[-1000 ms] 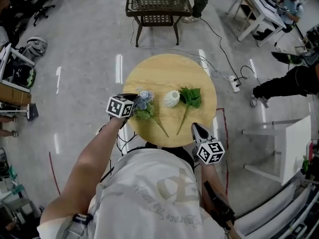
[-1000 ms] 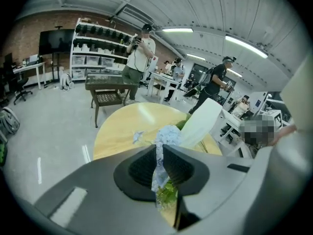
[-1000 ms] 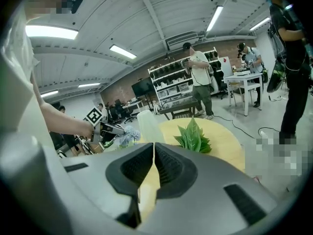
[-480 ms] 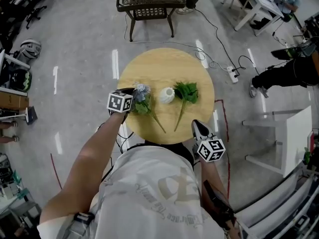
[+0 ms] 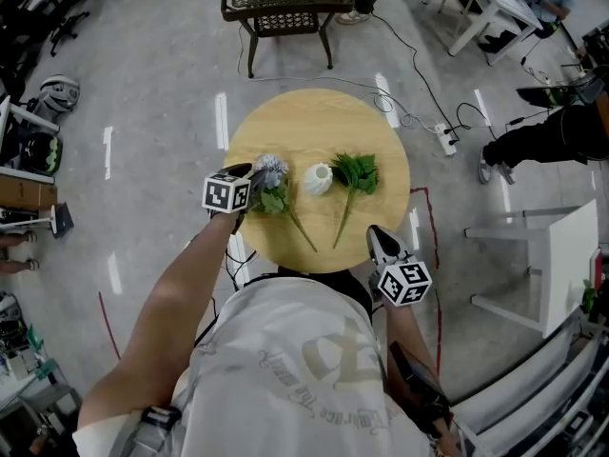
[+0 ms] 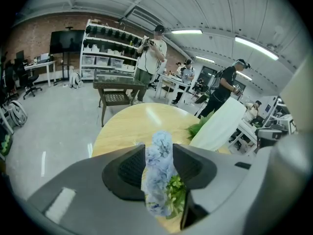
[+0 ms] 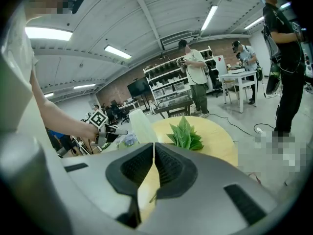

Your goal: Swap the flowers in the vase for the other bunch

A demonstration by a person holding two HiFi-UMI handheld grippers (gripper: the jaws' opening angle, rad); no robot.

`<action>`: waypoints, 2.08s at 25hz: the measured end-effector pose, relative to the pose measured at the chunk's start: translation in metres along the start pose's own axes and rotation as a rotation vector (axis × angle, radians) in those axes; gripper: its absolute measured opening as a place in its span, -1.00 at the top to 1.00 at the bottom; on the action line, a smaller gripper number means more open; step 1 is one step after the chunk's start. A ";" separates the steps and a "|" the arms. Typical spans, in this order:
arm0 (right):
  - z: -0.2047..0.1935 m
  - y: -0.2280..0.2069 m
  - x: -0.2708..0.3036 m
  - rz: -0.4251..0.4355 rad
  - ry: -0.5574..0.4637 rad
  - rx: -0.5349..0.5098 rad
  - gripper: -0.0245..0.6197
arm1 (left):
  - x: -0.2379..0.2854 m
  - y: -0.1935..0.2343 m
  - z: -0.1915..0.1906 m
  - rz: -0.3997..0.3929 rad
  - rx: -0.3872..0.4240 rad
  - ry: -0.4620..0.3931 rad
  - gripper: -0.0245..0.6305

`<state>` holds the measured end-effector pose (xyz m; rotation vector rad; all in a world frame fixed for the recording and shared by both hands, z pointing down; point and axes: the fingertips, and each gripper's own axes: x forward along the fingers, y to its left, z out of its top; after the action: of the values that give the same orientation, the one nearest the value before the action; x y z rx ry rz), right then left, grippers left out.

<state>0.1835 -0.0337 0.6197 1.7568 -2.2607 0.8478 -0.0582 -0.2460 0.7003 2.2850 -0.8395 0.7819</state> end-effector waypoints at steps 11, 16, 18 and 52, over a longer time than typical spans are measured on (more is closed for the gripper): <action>0.009 0.016 0.022 0.041 -0.003 -0.052 0.89 | -0.042 -0.013 0.014 -0.042 0.025 -0.133 0.53; 0.012 0.017 0.019 0.075 0.001 -0.086 0.89 | -0.063 -0.045 0.004 -0.073 0.012 -0.192 0.72; 0.016 0.021 0.021 0.086 -0.002 -0.101 0.89 | -0.073 -0.055 0.004 -0.099 0.006 -0.220 0.78; -0.011 0.008 0.015 0.061 0.104 -0.110 0.89 | -0.103 -0.173 -0.048 -0.232 0.027 -0.217 0.88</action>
<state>0.1694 -0.0398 0.6329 1.5681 -2.2580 0.7895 -0.0160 -0.0651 0.6080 2.4667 -0.6427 0.4513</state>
